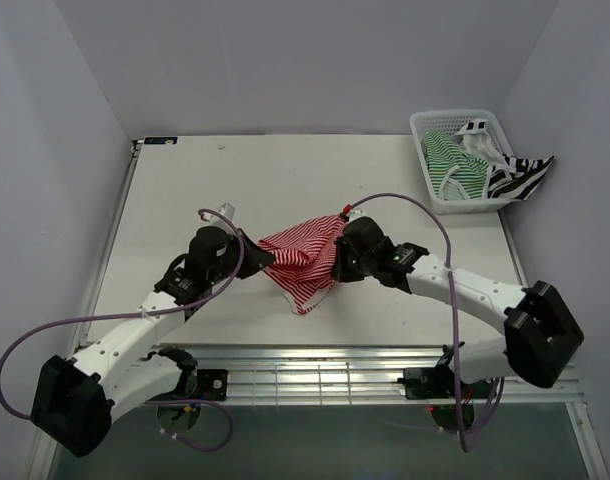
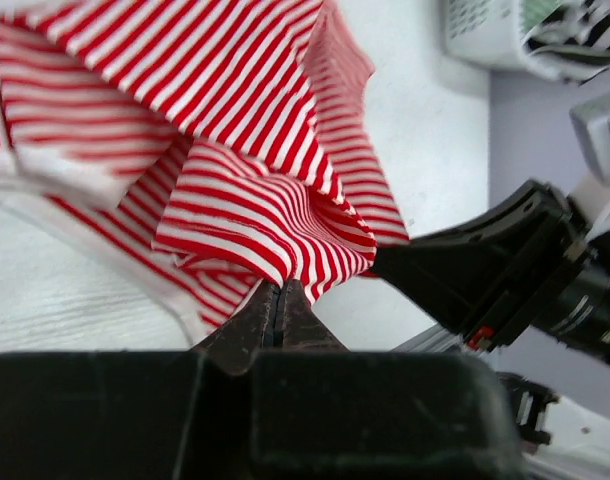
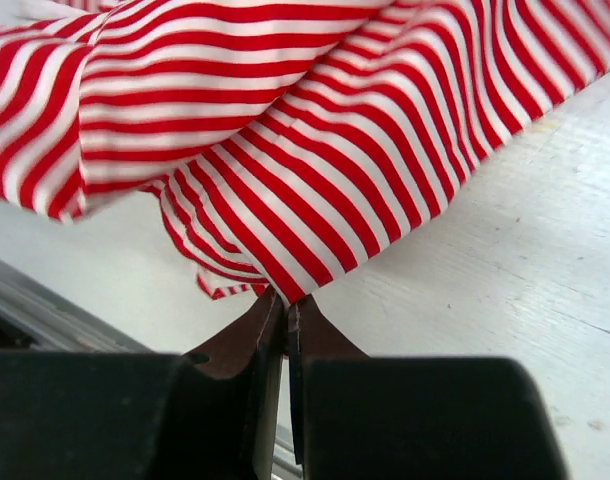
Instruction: Fold and stack the tank tops
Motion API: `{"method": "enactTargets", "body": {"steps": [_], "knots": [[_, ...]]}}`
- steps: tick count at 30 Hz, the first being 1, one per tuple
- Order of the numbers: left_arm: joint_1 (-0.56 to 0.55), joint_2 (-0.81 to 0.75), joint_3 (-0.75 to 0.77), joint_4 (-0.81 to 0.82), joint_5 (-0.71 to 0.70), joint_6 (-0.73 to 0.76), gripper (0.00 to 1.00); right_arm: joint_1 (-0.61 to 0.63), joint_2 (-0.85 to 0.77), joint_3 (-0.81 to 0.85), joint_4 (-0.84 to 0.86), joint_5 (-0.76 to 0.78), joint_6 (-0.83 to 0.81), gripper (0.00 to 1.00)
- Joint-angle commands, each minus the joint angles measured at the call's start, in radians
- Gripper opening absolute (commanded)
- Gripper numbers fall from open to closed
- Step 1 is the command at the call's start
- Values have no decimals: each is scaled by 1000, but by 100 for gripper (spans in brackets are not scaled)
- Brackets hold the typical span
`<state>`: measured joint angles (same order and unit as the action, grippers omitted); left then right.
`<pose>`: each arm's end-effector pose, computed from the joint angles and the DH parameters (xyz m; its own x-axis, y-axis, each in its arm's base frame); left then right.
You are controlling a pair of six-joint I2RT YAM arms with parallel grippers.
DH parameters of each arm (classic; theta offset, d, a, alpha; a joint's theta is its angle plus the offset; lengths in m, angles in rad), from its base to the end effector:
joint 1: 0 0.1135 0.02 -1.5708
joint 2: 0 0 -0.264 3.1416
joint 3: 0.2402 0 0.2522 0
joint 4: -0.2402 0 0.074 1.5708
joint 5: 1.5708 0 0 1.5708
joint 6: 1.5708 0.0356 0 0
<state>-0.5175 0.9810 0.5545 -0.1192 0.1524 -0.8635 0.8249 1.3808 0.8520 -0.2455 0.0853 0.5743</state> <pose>0.1836 -0.1107 0.2295 -0.7505 -0.4373 -0.4955 0.0482 0.7116 -0.7009 0.1991 0.2111 0.2244 -0.7735 -0.0395 -0.6326 -0.3219 0.8842 0.3384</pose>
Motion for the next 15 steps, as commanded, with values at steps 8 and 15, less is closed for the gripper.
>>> {"method": "enactTargets", "body": {"steps": [8,15], "knots": [[1,-22,473,-143,-315,-19,0,-134,-321,284,-233,-27,-186,8],[10,77,711,-157,-441,14,0,-208,-312,542,-290,-74,-319,8]]}}
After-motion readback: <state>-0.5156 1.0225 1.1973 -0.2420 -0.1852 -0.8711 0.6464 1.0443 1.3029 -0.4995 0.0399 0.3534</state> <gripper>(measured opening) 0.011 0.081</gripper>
